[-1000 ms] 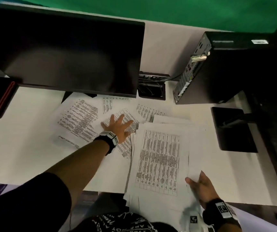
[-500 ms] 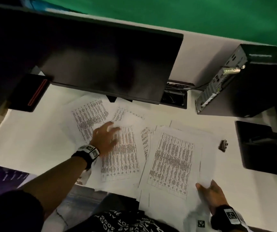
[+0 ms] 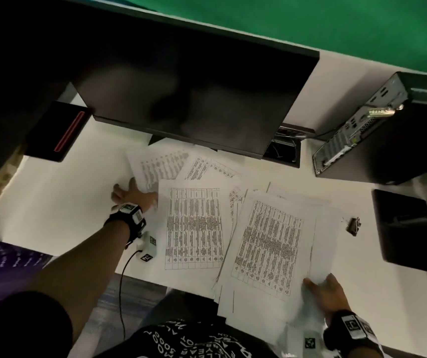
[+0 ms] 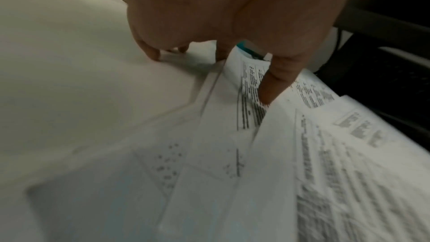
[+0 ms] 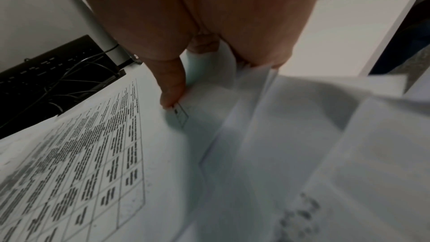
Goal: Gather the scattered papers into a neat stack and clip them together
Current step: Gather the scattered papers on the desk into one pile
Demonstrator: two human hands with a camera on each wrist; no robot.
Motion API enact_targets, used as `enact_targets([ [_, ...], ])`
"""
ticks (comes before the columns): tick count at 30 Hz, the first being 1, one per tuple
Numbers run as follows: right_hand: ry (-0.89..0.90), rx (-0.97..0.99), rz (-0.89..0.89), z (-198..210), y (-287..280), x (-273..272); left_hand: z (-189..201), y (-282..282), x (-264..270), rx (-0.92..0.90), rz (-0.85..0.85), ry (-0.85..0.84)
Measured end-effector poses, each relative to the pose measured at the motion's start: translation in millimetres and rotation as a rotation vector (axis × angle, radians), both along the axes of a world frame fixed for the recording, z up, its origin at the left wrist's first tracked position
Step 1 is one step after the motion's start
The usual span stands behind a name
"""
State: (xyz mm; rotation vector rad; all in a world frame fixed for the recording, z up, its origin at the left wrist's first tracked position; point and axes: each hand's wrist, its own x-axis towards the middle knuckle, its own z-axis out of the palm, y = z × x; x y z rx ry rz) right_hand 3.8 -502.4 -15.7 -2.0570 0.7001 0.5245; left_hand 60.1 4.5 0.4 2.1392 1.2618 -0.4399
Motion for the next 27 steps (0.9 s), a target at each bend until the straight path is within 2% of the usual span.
enact_targets([
  [2, 0.009, 0.013, 0.003, -13.5, -0.3, -0.5, 1.5, -9.8, 4.0, -0.053, 0.026, -0.179],
  [5, 0.006, 0.029, 0.014, -37.5, -5.9, -1.3, 8.4, -25.2, 0.8, -0.305, 0.141, -0.459],
  [7, 0.002, 0.032, 0.004, -43.3, -6.2, -1.1, 11.1, -29.5, -5.6, -0.34, 0.241, -0.471],
  [9, 0.009, 0.025, 0.002, -38.3, -2.0, -2.7, 15.3, -27.2, -12.8, -0.284, 0.36, -0.435],
  [11, 0.004, -0.003, 0.005, -33.3, 1.1, -3.4, 25.3, -20.3, -20.7, -0.22, 0.388, -0.428],
  [14, 0.016, -0.022, 0.017, -33.1, 1.5, -2.8, 49.3, -2.5, -25.4, -0.093, 0.294, -0.459],
  [17, 0.004, -0.028, 0.048, -51.1, -7.8, 0.6, 69.7, 13.5, -26.1, 0.084, 0.149, -0.445],
  [22, -0.001, -0.059, 0.078, -45.0, -3.5, 2.5, 72.5, 3.1, -44.9, 0.085, -0.147, -0.319],
  [24, -0.011, -0.039, 0.084, -45.4, -4.5, 3.3, 77.0, -1.5, -49.1, 0.188, -0.199, -0.259],
  [27, 0.009, -0.042, 0.103, -50.6, -8.8, 3.6, 103.2, -5.3, -52.6, 0.39, -0.273, -0.257],
])
